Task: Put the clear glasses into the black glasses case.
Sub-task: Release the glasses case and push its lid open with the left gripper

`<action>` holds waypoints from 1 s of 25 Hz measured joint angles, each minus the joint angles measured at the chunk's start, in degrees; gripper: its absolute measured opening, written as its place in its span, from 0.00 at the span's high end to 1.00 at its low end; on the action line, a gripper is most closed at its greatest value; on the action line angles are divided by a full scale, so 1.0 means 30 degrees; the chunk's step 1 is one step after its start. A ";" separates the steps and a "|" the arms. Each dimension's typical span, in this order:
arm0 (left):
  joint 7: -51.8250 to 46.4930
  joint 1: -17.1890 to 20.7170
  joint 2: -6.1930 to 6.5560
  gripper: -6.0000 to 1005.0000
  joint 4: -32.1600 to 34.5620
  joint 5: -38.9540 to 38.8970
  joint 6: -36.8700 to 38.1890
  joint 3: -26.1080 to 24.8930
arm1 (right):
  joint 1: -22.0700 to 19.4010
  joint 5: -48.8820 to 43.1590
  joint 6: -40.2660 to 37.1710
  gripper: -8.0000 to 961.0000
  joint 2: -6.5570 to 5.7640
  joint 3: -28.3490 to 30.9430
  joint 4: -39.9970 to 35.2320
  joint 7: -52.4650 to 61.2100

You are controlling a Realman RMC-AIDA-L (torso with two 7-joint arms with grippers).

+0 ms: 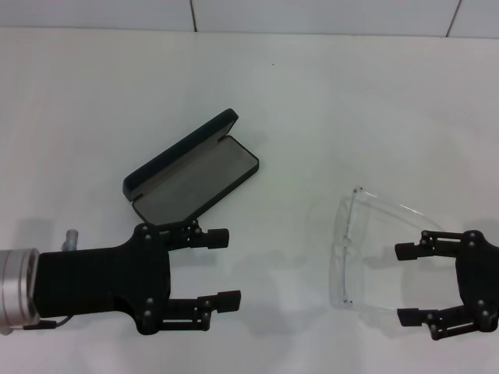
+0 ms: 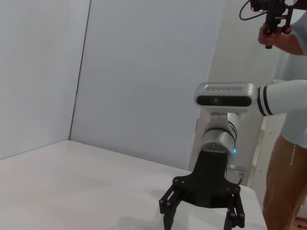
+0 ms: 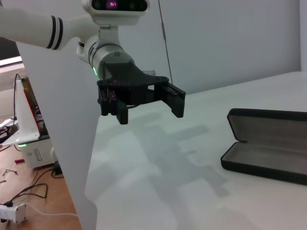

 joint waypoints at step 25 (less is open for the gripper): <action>-0.1737 0.0066 -0.0092 0.22 0.0319 -0.2935 -0.0021 -0.1433 | -0.0009 0.2423 0.0278 0.09 0.0102 0.0178 0.2746 -0.1674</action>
